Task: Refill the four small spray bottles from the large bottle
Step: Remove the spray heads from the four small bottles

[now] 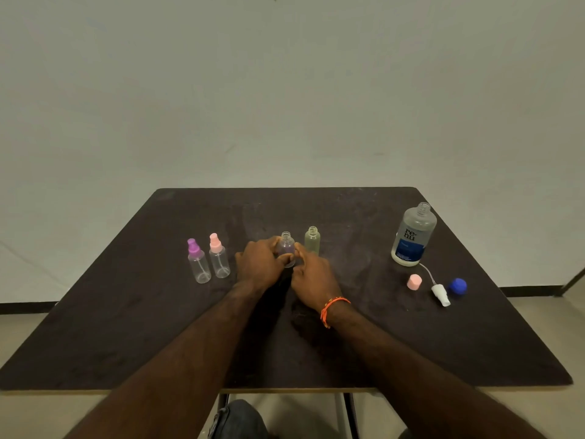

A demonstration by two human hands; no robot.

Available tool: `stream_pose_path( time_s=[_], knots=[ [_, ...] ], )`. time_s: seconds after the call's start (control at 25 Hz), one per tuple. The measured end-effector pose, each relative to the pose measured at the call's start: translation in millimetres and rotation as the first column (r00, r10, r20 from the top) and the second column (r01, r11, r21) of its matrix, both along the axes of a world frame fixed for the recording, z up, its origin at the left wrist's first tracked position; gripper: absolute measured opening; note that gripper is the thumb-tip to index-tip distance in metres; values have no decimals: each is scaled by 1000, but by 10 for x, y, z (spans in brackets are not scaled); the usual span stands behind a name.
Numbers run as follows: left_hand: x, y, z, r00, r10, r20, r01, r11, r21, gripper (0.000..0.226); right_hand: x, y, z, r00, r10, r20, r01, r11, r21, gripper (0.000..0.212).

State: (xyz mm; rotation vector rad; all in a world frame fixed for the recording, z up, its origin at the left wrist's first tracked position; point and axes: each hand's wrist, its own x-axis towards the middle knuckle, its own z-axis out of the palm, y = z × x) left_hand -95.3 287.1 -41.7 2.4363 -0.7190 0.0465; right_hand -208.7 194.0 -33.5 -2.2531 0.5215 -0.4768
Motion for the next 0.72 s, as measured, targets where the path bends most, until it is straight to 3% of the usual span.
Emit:
stream_pose_path(
  time_s=[0.2,0.32,0.4,0.56,0.72],
  knots=[
    [103,-75,11,999,8,36,-7,1000,-4,43,51,-24,74,1000,18,-5,-18,1000,15,54],
    [61,-25,52,1000,10,-6,-10,999,36,79,-27,13,129,1000,-7,27,6,1000,29,46],
    [-17,26,93,1000,18,16,-18,999,36,90,-98,30,170,998,-39,58,38,999,32,39],
    [-117,304,345,953,10,303,4,999,-47,60,-205,100,188,995,-53,80,55,998,-26,34],
    [111,713,654,879,88,469,-136,988,68,50,-278,250,205,998,-34,44,38,996,-86,36]
  ],
)
